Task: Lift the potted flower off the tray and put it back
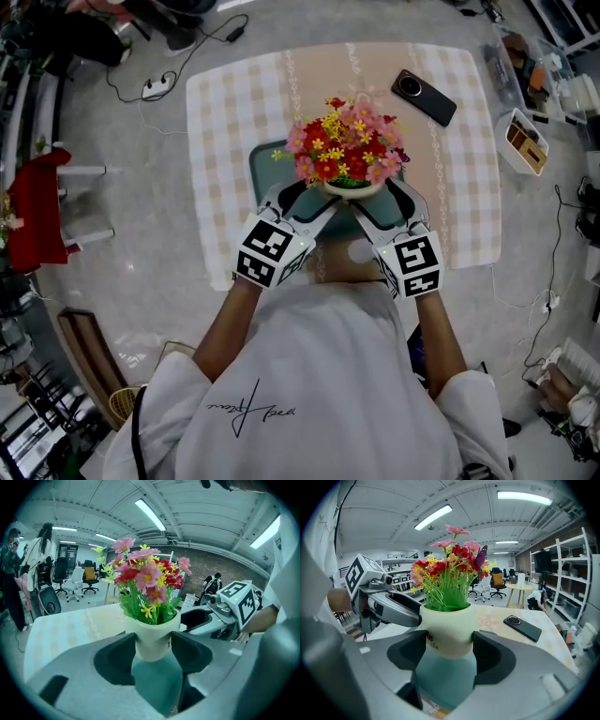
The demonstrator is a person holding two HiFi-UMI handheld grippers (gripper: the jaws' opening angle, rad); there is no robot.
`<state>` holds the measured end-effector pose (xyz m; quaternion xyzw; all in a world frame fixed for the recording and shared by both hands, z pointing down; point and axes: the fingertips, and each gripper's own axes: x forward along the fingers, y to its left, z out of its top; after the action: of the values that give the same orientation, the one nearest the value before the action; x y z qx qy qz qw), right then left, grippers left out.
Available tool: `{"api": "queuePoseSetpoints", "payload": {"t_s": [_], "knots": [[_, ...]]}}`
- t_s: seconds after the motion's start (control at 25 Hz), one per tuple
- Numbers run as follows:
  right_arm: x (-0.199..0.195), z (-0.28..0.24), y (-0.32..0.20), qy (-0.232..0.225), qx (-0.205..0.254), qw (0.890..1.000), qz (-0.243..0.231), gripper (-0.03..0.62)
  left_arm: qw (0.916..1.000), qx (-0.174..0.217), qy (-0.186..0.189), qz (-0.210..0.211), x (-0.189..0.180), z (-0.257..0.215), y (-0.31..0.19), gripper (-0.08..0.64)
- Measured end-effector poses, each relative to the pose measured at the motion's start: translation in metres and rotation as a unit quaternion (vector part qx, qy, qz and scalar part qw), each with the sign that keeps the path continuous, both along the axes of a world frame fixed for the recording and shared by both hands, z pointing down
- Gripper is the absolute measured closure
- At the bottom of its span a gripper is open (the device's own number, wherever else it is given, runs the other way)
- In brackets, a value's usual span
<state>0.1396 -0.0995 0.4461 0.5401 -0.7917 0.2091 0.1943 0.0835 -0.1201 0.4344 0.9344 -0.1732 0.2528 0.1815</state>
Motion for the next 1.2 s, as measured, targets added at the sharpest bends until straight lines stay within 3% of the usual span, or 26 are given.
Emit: {"api": "queuePoseSetpoints", "payload": {"t_s": [1.2], "knots": [[0.027,0.054,-0.006,0.008,-0.046,0.999,-0.006,0.272,0.9984,-0.025,-0.041,0.029,0.025,0.05,-0.006,0.357]]}}
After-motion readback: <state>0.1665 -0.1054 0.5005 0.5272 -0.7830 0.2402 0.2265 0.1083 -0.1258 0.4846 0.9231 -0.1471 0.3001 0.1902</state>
